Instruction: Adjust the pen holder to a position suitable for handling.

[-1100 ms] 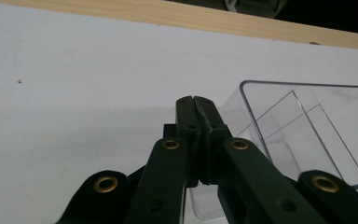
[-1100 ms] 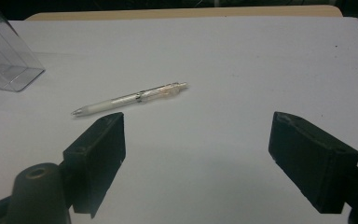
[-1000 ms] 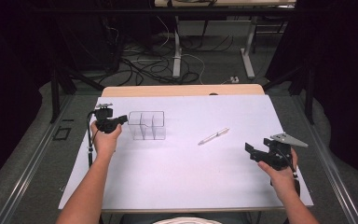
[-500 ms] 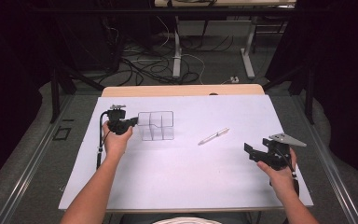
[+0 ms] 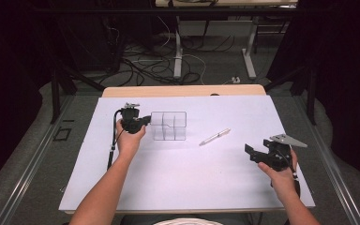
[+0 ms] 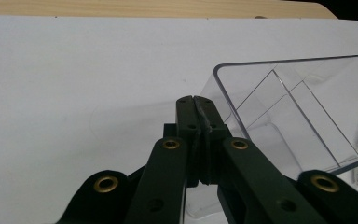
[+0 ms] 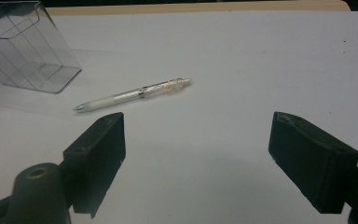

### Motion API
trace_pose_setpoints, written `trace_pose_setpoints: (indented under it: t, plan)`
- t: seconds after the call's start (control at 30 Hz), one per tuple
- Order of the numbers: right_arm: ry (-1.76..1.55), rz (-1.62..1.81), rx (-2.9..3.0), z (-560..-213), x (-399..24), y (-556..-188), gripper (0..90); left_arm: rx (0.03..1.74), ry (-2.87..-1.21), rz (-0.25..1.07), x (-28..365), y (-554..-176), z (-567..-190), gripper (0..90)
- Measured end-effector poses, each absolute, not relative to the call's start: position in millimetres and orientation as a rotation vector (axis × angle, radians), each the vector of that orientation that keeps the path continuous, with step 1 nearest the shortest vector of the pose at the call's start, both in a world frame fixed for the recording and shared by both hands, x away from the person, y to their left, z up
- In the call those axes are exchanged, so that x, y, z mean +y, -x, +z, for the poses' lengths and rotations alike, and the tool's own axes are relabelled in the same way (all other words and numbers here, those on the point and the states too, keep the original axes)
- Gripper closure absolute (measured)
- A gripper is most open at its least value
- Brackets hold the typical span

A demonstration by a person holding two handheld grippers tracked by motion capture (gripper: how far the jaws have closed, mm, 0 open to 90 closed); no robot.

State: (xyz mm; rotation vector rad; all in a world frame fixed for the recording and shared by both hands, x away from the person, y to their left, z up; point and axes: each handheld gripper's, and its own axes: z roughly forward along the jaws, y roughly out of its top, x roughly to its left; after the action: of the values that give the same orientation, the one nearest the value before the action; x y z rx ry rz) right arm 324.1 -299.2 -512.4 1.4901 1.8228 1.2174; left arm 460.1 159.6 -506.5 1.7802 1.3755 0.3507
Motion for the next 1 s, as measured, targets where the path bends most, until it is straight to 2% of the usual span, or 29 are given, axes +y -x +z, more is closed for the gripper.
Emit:
trace_pose_setpoints:
  t: [0.63,1.0]
  plan:
    - [-1.482,1.214,1.83,-512.6,-298.7,-324.3,18.2,1.375,-1.788,0.319,158.8,-458.5,-505.5,90.0]
    - [-1.463,1.221,1.803,-511.2,-300.1,-323.9,19.8,1.363,-1.772,0.359,161.6,-457.5,-500.2,89.7]
